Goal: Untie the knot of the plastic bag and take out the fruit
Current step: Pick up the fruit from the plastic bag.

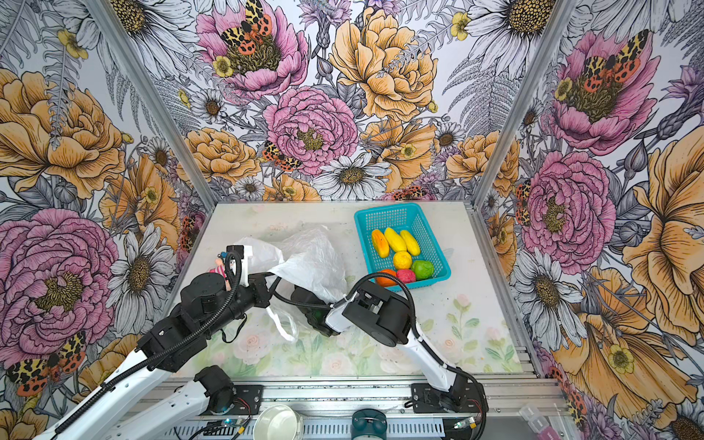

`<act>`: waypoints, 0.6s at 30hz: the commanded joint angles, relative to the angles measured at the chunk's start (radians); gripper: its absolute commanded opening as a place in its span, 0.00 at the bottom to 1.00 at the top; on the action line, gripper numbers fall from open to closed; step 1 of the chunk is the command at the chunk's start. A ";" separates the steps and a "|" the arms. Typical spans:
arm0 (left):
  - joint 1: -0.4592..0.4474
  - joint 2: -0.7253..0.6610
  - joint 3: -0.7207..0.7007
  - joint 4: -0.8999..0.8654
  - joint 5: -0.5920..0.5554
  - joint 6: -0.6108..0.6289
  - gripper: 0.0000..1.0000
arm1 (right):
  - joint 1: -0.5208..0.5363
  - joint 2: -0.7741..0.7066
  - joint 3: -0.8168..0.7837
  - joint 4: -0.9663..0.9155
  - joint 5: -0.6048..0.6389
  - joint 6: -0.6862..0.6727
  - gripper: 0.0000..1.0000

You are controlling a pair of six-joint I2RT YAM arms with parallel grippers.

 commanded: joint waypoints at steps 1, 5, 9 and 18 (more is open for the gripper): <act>-0.005 -0.021 -0.002 -0.013 -0.076 0.020 0.00 | -0.004 0.000 -0.006 0.024 0.027 0.010 0.59; 0.005 -0.017 0.009 -0.084 -0.202 -0.003 0.00 | -0.001 -0.056 -0.065 0.036 -0.003 -0.007 0.48; 0.026 -0.006 0.022 -0.147 -0.282 -0.030 0.00 | 0.030 -0.138 -0.177 0.148 -0.073 -0.084 0.45; 0.048 0.039 0.028 -0.165 -0.284 -0.042 0.00 | 0.124 -0.333 -0.373 0.280 -0.124 -0.213 0.37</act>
